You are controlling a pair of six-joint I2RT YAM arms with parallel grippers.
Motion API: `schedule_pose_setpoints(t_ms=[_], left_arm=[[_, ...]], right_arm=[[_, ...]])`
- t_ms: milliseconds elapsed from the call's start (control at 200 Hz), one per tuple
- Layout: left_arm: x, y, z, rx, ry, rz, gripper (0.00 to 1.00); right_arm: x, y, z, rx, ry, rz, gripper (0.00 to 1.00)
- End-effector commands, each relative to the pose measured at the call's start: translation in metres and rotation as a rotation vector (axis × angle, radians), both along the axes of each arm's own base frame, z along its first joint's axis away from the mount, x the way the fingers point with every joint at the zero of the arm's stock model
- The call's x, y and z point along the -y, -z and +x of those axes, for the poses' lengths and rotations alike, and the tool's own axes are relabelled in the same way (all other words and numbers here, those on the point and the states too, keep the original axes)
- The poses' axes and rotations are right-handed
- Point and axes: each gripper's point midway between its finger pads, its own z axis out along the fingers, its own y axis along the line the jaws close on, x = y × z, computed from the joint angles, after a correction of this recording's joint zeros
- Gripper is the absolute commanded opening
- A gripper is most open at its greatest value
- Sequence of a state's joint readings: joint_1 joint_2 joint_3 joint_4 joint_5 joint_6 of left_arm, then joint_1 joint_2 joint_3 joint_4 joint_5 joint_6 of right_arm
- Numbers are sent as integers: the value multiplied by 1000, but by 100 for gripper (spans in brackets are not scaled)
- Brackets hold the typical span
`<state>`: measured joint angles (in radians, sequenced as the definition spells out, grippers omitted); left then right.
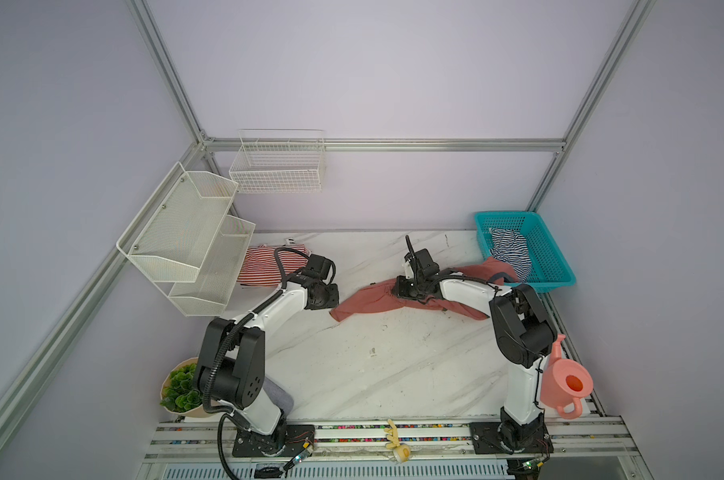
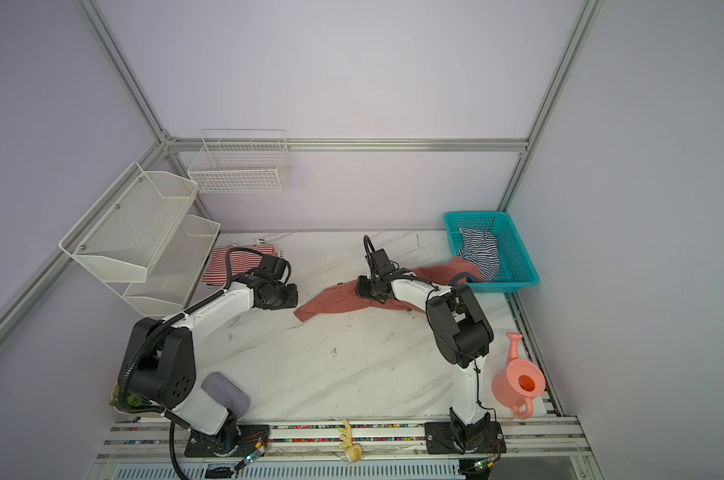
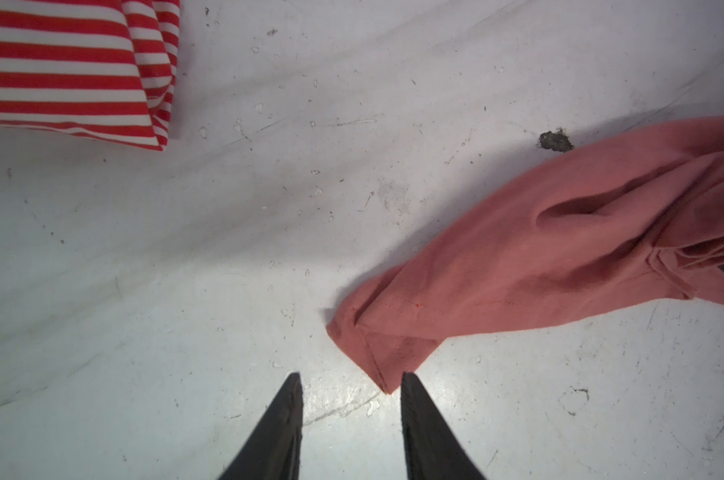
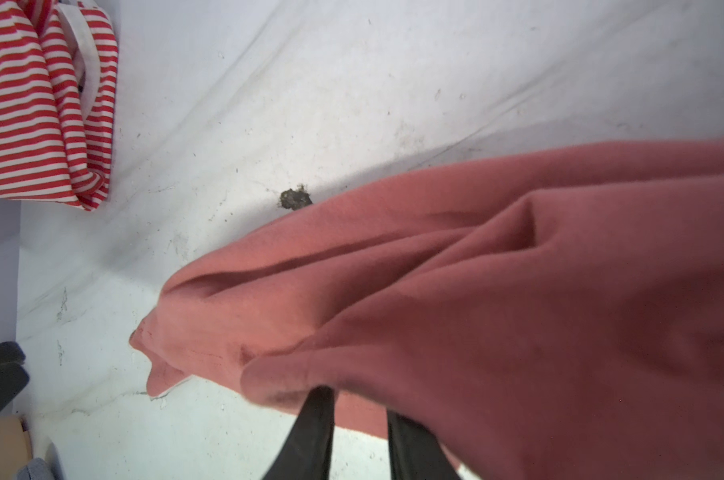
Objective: Fold and stack the tank tops
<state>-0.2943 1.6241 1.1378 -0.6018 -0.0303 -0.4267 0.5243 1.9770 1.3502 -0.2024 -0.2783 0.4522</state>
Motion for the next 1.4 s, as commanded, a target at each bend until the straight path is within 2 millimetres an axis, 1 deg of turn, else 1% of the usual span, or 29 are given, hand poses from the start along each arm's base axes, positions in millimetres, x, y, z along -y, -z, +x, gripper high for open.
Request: schedule_pose_setpoints(t_ms=[0,215,480,655,790,830,925,1030,1165,1235,1350,1395], left_arm=[[1,-5,5,12,1,-13,39],[4,-2,6,2,6,-29,39],[5,2,4,-6,6,-34,39],[6,3,4,-7,6,-40,39],[6,3,3,-9,8,-39,39],[6,3,4,-8,7,-39,39],[5,3,3,-7,6,-38,39],[5,2,2,-6,6,-38,39],[5,1,3,-3,6,-39,39],[5,1,3,-2,5,-37,39],[5,1,2,-3,5,-37,39],[5,0,3,-1,5,-37,39]], right_arm=[[-6,-7,10,19,10,31,27],[-13,-3,13,6,4,56,30],[-19,-6,13,8,-7,83,38],[-26,-1,11,-3,-23,87,43],[-27,5,11,-12,-25,73,44],[-27,7,11,-14,-24,69,43],[-26,9,10,-18,-21,60,38],[-24,6,10,-13,-21,53,32],[-21,4,5,-14,-26,47,29],[-20,3,4,-14,-26,45,22],[-18,4,1,-22,-25,41,15],[-17,5,0,-26,-21,38,9]])
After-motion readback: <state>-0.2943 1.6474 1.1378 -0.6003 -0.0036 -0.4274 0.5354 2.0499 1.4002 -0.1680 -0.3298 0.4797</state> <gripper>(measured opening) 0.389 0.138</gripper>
